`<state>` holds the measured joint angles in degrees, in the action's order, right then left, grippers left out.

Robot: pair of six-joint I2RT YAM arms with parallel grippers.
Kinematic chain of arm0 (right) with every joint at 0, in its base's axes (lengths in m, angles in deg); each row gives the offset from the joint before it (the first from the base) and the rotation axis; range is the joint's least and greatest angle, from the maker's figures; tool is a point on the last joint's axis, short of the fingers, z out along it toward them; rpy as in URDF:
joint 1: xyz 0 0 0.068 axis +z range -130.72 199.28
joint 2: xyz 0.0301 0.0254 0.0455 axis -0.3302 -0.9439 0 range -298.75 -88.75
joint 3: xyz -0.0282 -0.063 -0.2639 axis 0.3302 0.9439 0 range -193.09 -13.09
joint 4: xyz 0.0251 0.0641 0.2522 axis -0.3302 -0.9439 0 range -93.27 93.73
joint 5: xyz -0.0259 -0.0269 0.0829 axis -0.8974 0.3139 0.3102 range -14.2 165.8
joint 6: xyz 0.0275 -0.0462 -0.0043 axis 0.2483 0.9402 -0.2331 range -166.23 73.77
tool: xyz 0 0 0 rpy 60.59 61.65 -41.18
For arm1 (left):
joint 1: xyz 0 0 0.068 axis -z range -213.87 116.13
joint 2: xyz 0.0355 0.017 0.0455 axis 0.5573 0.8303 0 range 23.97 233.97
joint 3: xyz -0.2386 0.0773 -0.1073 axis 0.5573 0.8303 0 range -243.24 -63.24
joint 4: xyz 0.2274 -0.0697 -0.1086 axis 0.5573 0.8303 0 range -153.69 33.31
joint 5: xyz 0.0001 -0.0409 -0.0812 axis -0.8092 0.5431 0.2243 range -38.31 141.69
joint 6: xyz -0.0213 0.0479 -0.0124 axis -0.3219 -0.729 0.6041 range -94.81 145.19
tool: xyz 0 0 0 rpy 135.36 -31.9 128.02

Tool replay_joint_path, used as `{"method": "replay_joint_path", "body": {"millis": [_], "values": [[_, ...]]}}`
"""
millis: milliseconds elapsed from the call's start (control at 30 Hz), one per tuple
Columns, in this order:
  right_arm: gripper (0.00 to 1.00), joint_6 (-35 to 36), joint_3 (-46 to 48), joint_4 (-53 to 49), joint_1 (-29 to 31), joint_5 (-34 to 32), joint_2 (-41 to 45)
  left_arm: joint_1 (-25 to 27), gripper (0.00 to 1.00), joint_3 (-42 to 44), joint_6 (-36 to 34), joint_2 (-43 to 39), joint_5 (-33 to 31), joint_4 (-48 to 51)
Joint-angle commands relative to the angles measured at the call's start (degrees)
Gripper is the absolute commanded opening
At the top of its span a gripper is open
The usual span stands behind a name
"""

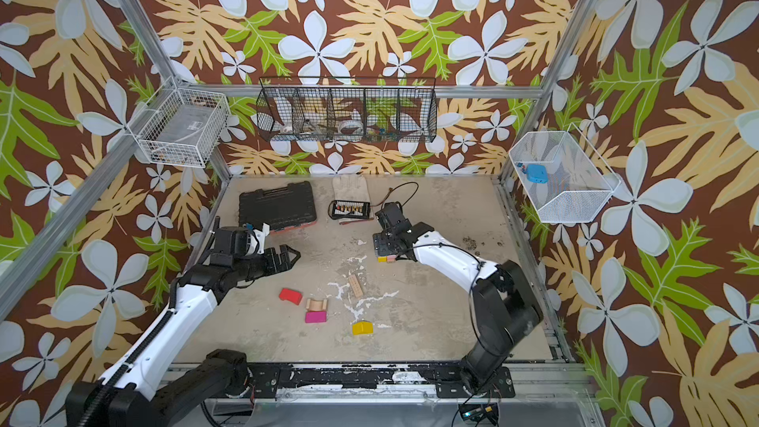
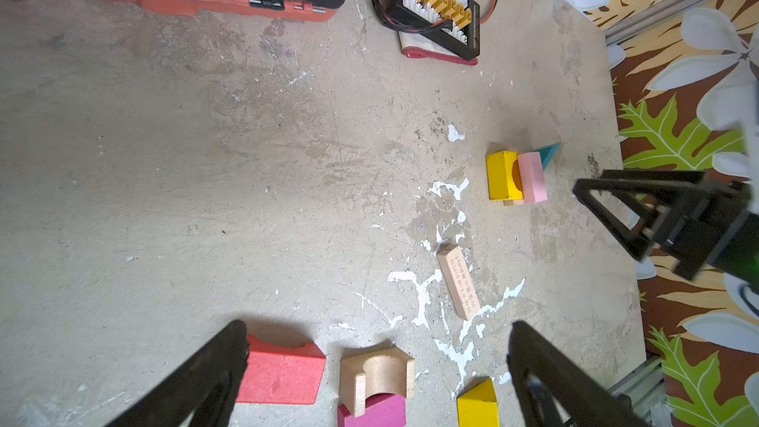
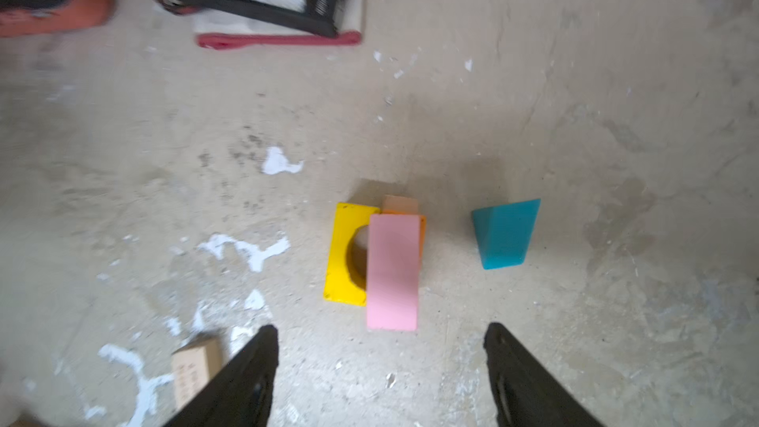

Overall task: Build the wood block tower
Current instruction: 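Return the right gripper to the pile and grasp the printed wooden bar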

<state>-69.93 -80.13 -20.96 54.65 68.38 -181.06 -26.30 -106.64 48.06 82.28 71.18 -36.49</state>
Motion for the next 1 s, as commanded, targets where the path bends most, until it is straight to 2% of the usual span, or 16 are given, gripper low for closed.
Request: {"method": "replay_joint_path", "body": {"millis": [0, 133, 333, 500, 967], "values": [[0.79, 3.2, 3.8, 4.5, 3.8, 0.9, 3.9, 0.0, 1.0, 0.1, 0.2, 0.2, -0.6, -0.1], [0.71, 3.9, 6.0, 7.1, 9.4, 4.7, 1.7, -0.1, 1.0, 0.0, 0.2, 0.6, -0.9, -0.1], [0.59, 2.7, -0.2, 3.5, 14.0, 4.5, -9.5, 0.0, 1.0, -0.1, 0.4, 0.7, -1.6, 0.1], [0.54, 2.3, -2.6, 2.1, 15.3, 4.6, -14.8, 0.0, 1.0, 0.0, 0.4, 0.7, -1.6, 0.0], [0.39, 1.4, -3.2, 0.0, 16.2, 3.7, -17.6, 0.0, 1.0, 0.0, 0.5, 0.7, -1.8, 0.1]]}}
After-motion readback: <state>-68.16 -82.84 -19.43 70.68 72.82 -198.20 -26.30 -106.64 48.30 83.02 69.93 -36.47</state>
